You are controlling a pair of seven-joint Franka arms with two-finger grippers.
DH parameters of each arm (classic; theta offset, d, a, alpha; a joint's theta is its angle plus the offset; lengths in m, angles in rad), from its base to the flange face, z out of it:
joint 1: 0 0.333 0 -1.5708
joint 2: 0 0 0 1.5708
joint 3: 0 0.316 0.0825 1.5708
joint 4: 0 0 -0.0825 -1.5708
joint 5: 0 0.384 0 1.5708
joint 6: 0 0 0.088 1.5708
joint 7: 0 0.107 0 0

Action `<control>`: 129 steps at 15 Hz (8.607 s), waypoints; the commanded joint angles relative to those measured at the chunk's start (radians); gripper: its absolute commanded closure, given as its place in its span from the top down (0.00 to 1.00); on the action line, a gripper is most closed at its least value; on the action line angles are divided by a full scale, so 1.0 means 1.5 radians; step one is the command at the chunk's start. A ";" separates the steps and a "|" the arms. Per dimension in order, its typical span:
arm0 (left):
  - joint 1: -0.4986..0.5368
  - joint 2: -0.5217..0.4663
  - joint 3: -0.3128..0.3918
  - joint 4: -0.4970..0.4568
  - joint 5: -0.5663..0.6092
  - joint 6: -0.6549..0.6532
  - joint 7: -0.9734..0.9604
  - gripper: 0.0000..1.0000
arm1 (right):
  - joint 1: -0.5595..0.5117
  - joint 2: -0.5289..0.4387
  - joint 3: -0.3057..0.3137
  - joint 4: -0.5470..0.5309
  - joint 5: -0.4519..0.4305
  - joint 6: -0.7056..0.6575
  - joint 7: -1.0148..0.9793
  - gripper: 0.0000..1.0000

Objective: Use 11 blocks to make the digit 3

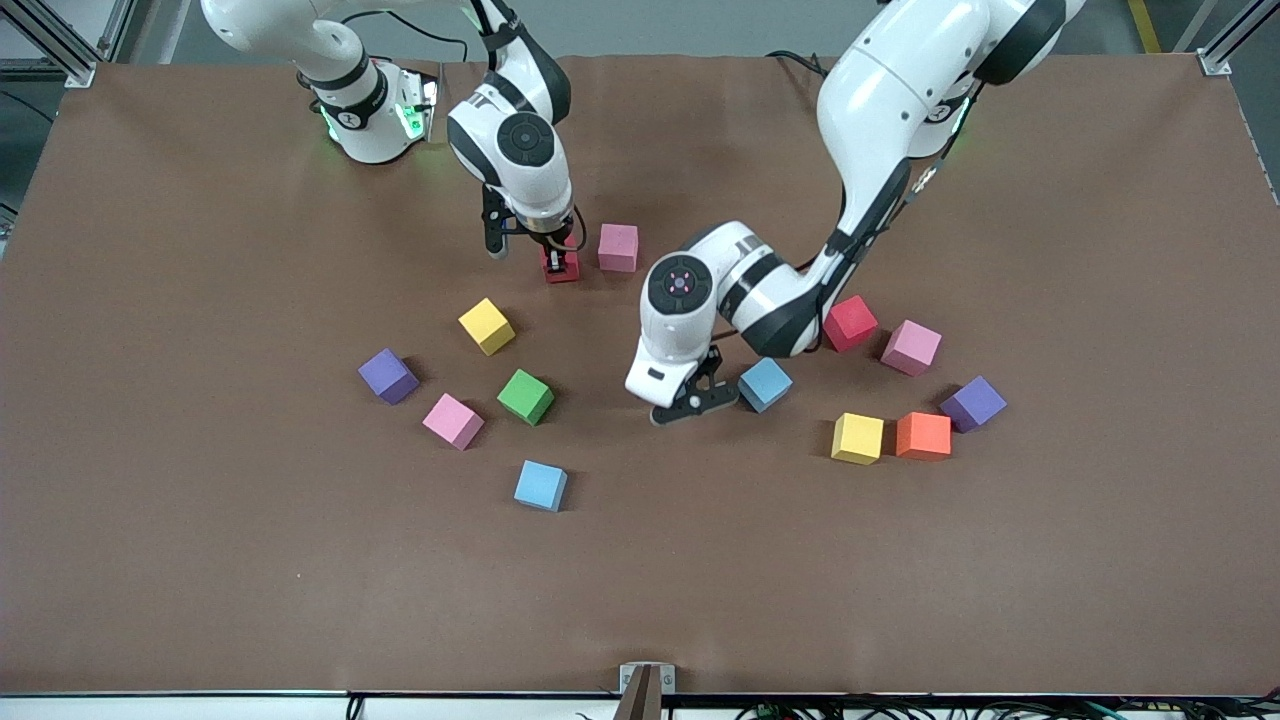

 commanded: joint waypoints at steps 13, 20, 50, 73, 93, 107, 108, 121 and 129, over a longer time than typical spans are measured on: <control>-0.074 -0.176 -0.018 -0.384 0.000 0.222 -0.213 0.45 | 0.041 -0.004 -0.003 -0.023 0.009 0.051 0.042 0.00; -0.106 -0.175 -0.018 -0.402 0.001 0.222 -0.440 0.45 | 0.044 0.014 -0.002 -0.017 0.008 0.049 0.037 0.01; -0.151 -0.170 -0.025 -0.384 0.002 0.128 -1.108 0.49 | 0.060 0.066 -0.002 0.043 0.027 0.049 0.039 0.01; -0.161 -0.152 -0.026 -0.343 0.004 0.093 -1.119 1.00 | 0.054 0.068 -0.002 0.046 0.028 0.039 0.071 0.01; 0.020 -0.234 -0.059 -0.266 0.012 0.003 -0.651 1.00 | 0.055 0.069 -0.002 0.047 0.028 0.039 0.070 0.37; 0.164 -0.176 -0.052 -0.230 0.062 0.068 -0.295 1.00 | 0.053 0.061 -0.003 0.048 0.027 -0.001 0.051 1.00; 0.171 -0.166 -0.052 -0.239 0.063 0.112 -0.295 1.00 | 0.052 0.059 -0.003 0.048 0.027 -0.008 0.042 1.00; 0.205 -0.151 -0.051 -0.297 0.064 0.170 -0.300 1.00 | -0.012 -0.058 -0.007 0.074 0.027 -0.162 -0.052 1.00; 0.204 -0.139 -0.051 -0.307 0.065 0.170 -0.307 1.00 | -0.152 -0.072 -0.009 0.075 0.016 -0.158 -0.325 1.00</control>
